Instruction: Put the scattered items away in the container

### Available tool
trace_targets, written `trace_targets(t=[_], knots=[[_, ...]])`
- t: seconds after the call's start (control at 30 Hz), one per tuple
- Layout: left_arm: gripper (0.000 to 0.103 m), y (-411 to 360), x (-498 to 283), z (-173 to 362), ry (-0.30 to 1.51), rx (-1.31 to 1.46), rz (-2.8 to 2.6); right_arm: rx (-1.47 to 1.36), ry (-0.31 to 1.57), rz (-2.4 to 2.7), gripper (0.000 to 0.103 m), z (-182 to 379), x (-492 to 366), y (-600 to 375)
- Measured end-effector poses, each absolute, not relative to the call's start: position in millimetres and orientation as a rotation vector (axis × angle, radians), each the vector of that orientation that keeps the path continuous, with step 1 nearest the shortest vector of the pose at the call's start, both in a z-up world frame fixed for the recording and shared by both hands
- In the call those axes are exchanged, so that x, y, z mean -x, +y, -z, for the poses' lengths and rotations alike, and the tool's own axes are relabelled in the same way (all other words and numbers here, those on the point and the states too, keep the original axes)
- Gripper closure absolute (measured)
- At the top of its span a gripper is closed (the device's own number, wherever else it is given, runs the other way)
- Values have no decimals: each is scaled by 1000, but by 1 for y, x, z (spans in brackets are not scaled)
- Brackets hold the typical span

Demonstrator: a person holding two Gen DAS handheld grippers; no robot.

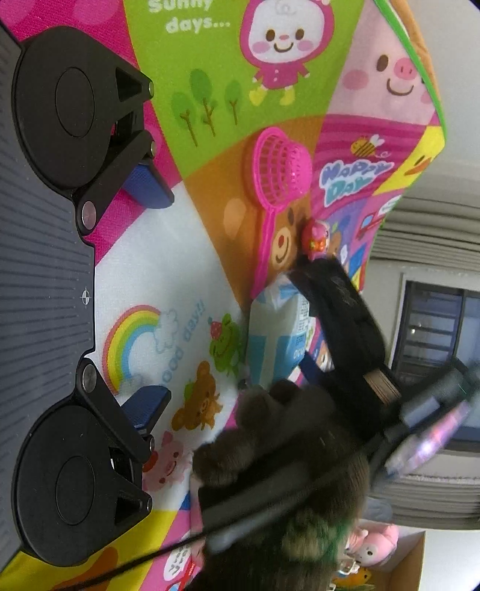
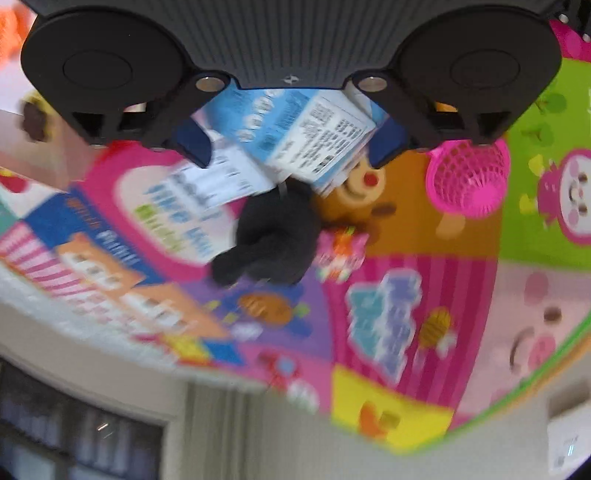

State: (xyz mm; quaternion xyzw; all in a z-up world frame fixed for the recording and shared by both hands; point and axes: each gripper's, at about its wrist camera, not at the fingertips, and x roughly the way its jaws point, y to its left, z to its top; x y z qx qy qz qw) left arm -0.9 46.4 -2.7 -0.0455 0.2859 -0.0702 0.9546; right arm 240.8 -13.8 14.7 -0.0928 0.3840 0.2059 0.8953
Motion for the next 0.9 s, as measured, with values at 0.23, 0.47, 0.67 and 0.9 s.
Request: trace_targets(t=[0.23, 0.47, 0.67, 0.9], knots=[[0, 50, 3, 0, 577, 115, 157, 237, 827, -468, 38, -17, -204, -16], [0, 83, 37, -31, 545, 125, 268, 122, 876, -478, 37, -22, -133, -56], [0, 108, 22, -48, 518, 180, 105, -97, 873, -496, 31, -20, -78, -102], [0, 92, 1, -45, 586, 229, 81, 45, 621, -375, 14, -43, -14, -147]])
